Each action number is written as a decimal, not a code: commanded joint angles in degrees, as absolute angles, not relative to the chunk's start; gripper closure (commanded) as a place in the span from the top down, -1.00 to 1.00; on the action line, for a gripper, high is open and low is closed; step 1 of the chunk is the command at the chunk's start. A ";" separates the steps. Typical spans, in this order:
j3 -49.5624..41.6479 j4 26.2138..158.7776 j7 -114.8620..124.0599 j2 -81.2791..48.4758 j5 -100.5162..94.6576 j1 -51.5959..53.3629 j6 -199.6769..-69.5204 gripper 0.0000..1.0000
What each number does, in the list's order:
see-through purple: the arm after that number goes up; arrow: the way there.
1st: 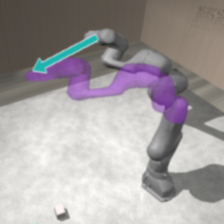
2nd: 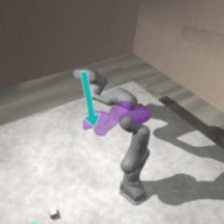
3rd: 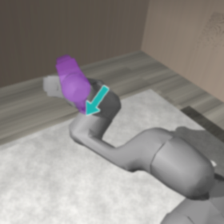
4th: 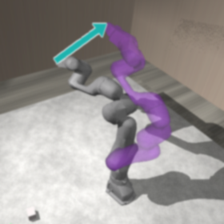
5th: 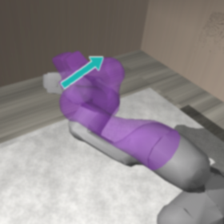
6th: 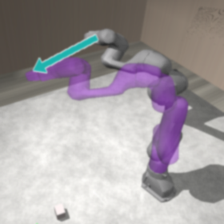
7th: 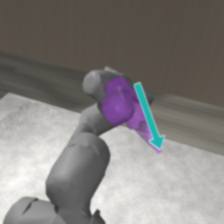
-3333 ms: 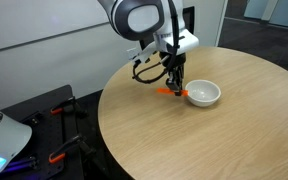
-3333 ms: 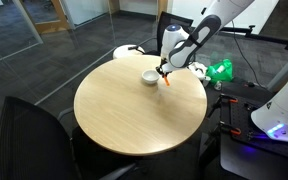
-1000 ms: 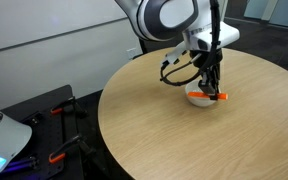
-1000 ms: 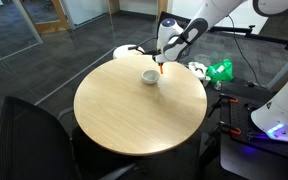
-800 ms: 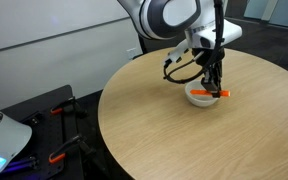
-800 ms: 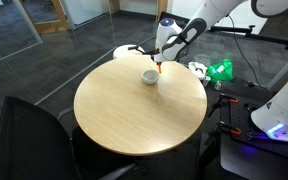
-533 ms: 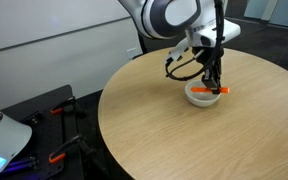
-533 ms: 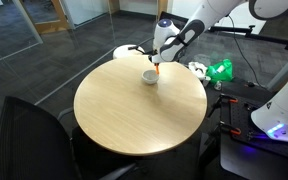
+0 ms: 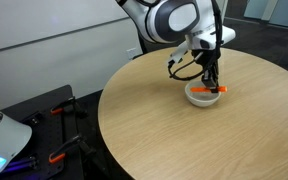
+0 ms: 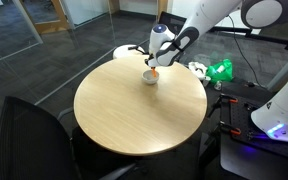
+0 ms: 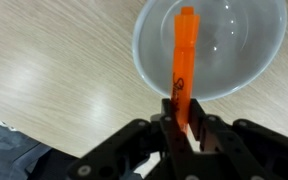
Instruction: Move the bowl to the right, then put the orange marker in the white bowl
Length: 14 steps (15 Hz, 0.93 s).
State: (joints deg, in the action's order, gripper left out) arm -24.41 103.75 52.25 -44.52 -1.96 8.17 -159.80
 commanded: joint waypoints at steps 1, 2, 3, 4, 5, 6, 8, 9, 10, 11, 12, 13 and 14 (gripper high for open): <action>-24.73 101.46 52.76 -46.19 -2.29 8.63 -159.90 -0.90; -24.75 101.13 52.72 -46.52 -2.30 8.67 -159.89 -0.90; -24.68 100.95 52.58 -46.71 -2.28 8.64 -159.95 -0.90; -24.66 100.77 52.57 -46.92 -2.24 8.65 -160.00 -0.90; -24.62 100.67 52.53 -47.06 -2.22 8.69 -160.11 -0.90; -24.48 100.48 52.37 -47.26 -2.18 8.61 -160.14 -0.90; -24.18 100.00 52.02 -47.68 -2.15 8.54 -160.10 -0.90; -23.99 99.82 51.76 -47.87 -2.22 8.60 -160.07 -0.90; -24.17 99.65 51.91 -48.17 -2.33 8.93 -159.99 -0.90; -24.07 99.60 51.81 -48.27 -2.32 9.01 -160.03 -0.90; -24.11 99.64 51.82 -48.35 -2.33 9.17 -160.12 -0.90; -24.42 99.83 52.18 -48.35 -2.31 9.49 -160.13 -0.09; -24.36 100.01 52.05 -48.24 -2.25 9.48 -160.26 -0.06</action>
